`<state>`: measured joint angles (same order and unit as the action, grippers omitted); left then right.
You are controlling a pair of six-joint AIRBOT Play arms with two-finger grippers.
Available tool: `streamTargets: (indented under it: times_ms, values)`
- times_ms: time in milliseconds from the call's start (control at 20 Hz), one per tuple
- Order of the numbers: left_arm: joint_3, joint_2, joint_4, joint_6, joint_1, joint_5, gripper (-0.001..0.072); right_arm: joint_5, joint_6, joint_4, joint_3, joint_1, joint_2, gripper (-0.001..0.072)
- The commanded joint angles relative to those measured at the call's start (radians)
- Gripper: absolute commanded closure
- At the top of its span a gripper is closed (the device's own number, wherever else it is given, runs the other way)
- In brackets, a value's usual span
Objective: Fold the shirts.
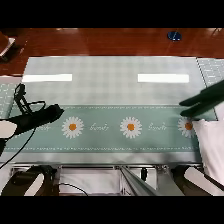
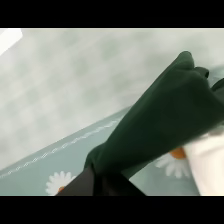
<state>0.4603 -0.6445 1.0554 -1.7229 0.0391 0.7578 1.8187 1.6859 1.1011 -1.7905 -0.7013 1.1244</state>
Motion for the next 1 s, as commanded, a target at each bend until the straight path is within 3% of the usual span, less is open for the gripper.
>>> streamTargets:
  times_ms: [0,200,300,400,450,500,550,650,750,850,900,950]
  values:
    - [0.0,0.0,-0.002,0.001,-0.001,-0.016,0.0689,0.04,0.017,0.083,0.066,-0.183,-0.11,0.0692]
    - [0.0,0.0,-0.002,0.0,-0.001,-0.046,0.0689,0.04,-0.004,0.263,0.308,-0.293,-0.295,0.0691]
    - [0.0,0.0,-0.002,0.0,-0.001,-0.055,0.0689,0.039,-0.049,0.489,0.448,-0.319,-0.382,0.0691]
    - [0.0,0.0,-0.002,0.0,-0.001,-0.059,0.0689,0.036,0.028,0.77,0.587,-0.33,-0.462,0.0686]
    - [0.0,-0.001,-0.002,0.0,-0.001,-0.059,0.0689,0.034,0.066,0.836,0.637,-0.33,-0.48,0.0596]
    - [0.0,-0.001,-0.002,0.0,-0.001,-0.06,0.0689,0.03,0.074,0.834,0.677,-0.33,-0.479,0.0401]
    - [0.0,-0.001,-0.002,0.0,-0.001,-0.062,0.0689,0.025,0.064,0.799,0.696,-0.329,-0.464,0.0299]
    - [0.005,-0.001,-0.003,0.003,-0.001,-0.097,0.0689,0.002,0.042,0.684,0.688,-0.329,-0.411,0.0303]
    - [0.05,-0.005,-0.002,0.06,-0.003,-0.151,0.069,-0.06,0.045,0.517,0.621,-0.329,-0.345,0.0337]
    - [0.182,-0.038,-0.002,0.099,-0.021,-0.152,0.069,-0.152,0.041,0.256,0.484,-0.296,-0.249,0.0603]
    - [0.279,-0.071,-0.002,0.115,-0.027,-0.144,0.069,-0.212,0.025,0.113,0.402,-0.242,-0.191,0.069]
    - [0.383,-0.114,-0.002,0.127,-0.027,-0.129,0.069,-0.282,0.014,0.006,0.327,-0.167,-0.137,0.069]
